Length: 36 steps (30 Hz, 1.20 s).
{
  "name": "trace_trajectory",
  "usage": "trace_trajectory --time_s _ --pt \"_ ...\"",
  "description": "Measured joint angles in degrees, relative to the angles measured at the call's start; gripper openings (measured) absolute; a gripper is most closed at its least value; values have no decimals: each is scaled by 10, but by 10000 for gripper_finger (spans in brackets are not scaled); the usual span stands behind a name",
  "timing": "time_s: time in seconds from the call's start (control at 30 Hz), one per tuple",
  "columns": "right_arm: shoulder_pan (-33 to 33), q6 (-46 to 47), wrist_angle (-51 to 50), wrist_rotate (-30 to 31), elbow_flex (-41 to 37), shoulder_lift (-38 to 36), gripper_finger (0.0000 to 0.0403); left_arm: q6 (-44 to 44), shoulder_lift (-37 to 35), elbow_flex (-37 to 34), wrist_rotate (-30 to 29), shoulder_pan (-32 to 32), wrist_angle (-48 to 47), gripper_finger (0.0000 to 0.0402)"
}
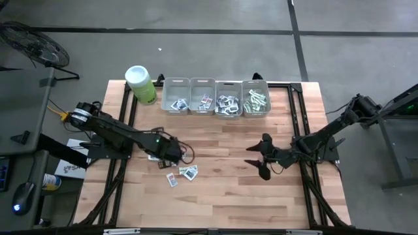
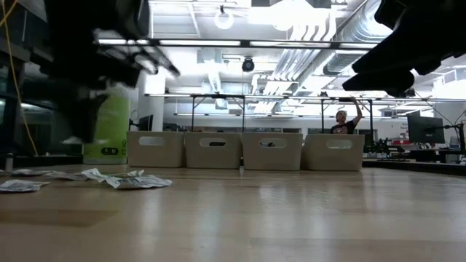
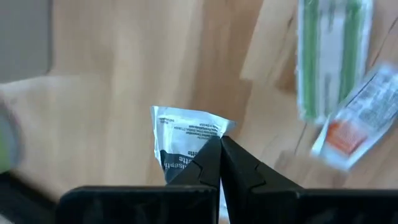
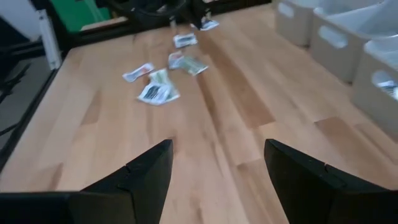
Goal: Pick & Place First Aid Supplies
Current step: Put the towelette pack into the middle right gray bin
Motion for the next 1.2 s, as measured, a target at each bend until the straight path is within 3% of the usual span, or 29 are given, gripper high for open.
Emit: trace_trajectory --time_s 0.2,0.33,0.6,0.8,1.1,1.2 --pt "0 0 2 49 0 0 247 65 -1 66 -71 1 0 0" --pt "0 0 2 68 0 0 247 139 -2 85 -102 1 69 0" --pt "0 13 5 99 0 0 247 340 -2 85 -105 1 253 0" --pt "-1 -18 5 122 0 0 247 428 1 85 -101 36 350 0" --pt "-1 -66 6 217 0 0 247 579 52 86 38 174 577 0" --pt "-2 -66 5 232 0 0 247 580 71 86 87 227 663 0"
